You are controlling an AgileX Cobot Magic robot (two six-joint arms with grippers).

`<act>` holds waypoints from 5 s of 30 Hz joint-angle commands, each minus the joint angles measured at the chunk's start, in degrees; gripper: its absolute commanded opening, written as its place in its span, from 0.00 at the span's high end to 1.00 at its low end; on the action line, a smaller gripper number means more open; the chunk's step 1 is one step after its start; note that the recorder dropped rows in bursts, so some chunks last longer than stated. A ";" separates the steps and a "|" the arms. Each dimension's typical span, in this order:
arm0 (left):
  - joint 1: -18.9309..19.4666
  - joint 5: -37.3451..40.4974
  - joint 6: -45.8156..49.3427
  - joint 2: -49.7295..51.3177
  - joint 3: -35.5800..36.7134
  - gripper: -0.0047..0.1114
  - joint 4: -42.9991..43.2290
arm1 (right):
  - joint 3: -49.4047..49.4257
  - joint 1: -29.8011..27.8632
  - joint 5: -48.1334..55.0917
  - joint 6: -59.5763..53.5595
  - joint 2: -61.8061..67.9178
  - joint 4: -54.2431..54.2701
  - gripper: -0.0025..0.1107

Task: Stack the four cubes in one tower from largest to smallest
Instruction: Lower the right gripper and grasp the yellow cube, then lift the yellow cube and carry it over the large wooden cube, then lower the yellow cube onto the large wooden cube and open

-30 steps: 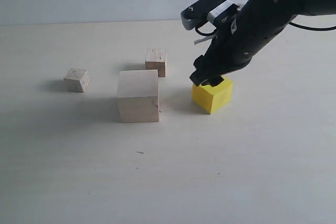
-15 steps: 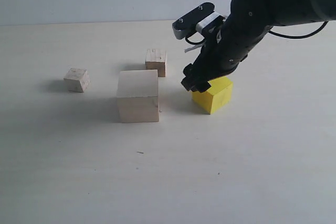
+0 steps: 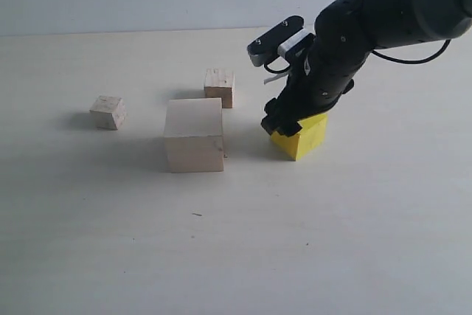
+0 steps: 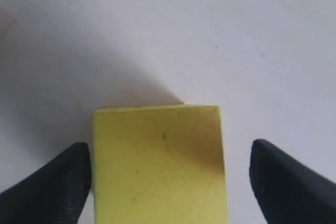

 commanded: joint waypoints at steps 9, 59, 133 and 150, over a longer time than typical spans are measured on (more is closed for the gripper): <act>-0.03 -0.67 -0.23 -0.37 0.03 0.96 -0.45 | -0.35 -0.19 4.00 0.34 -3.16 -0.42 0.98; -0.03 -0.67 -0.23 -0.37 0.03 0.96 -0.34 | -37.57 15.89 35.30 30.80 5.63 13.07 0.98; -0.03 -0.67 -0.23 -0.37 0.03 0.96 -0.34 | -37.65 17.19 31.54 45.30 11.37 4.92 0.89; -0.03 -0.67 -0.23 -0.37 0.03 0.96 -0.34 | -37.65 17.19 31.80 45.99 11.37 4.76 0.41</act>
